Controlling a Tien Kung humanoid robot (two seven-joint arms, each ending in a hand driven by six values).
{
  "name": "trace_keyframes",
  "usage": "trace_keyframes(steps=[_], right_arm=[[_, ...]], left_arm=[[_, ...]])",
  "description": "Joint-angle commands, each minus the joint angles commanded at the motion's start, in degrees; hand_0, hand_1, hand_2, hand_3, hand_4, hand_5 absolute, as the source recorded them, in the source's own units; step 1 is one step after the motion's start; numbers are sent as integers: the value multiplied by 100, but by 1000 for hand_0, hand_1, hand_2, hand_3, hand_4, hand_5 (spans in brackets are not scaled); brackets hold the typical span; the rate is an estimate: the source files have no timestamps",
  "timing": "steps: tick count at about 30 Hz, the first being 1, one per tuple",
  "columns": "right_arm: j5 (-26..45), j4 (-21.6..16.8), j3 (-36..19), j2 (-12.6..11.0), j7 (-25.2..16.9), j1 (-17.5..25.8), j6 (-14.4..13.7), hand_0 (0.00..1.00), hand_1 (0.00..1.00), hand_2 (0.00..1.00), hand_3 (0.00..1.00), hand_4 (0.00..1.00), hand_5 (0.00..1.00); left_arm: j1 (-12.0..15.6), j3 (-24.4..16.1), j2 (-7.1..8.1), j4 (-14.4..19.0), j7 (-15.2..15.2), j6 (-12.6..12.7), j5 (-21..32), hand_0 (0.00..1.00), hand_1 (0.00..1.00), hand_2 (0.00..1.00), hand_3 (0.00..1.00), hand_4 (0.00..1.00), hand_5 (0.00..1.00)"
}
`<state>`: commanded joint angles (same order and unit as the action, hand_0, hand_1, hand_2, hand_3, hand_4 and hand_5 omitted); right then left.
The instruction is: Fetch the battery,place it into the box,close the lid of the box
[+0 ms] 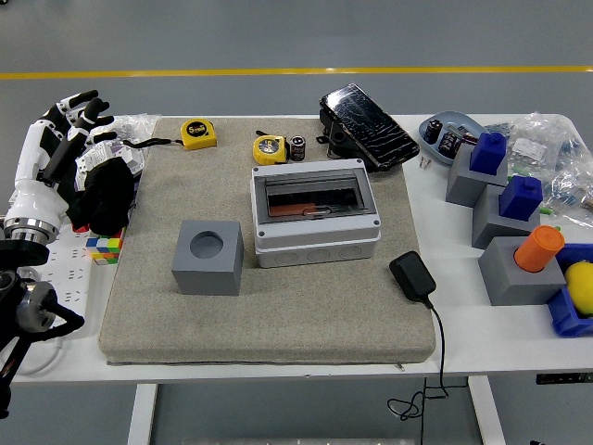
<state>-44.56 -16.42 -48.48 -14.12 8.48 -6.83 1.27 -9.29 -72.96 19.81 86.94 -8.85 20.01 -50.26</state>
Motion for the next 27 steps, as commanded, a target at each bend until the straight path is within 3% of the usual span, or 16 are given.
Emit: trace_keyframes(steps=[27], right_arm=[[9,72,-34,64,-7,-46,7,667,675,689,537,904,511]], left_arm=[[9,-58,-36,16,150,-104,-163,467,599,643,696,998,510]])
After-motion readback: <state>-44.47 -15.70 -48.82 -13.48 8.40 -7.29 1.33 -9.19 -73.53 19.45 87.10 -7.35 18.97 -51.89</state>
